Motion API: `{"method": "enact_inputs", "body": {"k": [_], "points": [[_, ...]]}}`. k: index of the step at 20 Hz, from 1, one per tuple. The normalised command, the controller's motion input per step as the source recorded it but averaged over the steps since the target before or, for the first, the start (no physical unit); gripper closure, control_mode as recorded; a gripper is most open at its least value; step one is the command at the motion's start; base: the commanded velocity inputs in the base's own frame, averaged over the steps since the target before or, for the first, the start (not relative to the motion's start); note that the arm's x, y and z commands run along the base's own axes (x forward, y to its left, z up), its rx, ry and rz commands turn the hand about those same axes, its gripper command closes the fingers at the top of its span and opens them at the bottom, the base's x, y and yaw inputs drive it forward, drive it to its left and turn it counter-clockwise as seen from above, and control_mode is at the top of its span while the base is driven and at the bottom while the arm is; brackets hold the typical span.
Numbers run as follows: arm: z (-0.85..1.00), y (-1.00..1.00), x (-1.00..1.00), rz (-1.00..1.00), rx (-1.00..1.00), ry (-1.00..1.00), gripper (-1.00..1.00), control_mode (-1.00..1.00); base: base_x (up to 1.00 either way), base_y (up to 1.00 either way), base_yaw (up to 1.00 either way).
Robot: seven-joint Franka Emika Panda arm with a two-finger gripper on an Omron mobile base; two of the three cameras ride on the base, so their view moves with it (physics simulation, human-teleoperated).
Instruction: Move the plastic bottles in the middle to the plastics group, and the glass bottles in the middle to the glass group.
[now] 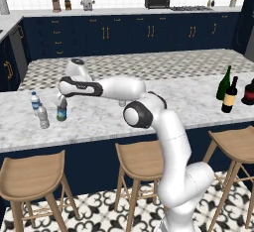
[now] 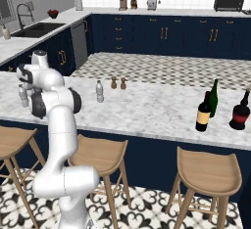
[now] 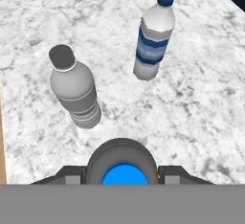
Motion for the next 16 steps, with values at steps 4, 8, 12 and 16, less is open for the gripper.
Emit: {"method": "enact_inputs", "body": {"k": [4, 8, 12, 16], "points": [[0.00, 0.14, 0.13, 0.00, 0.00, 0.00, 1.00, -1.00, 0.00, 0.00, 0.00], [-0.14, 0.09, 0.00, 0.01, 0.00, 0.00, 1.00, -1.00, 0.00, 0.00, 0.00], [-0.37, 0.00, -0.01, 0.00, -0.01, 0.00, 1.00, -1.00, 0.00, 0.00, 0.00], [-0.40, 0.00, -0.04, 0.01, -0.02, 0.00, 1.00, -1.00, 0.00, 0.00, 0.00]]}}
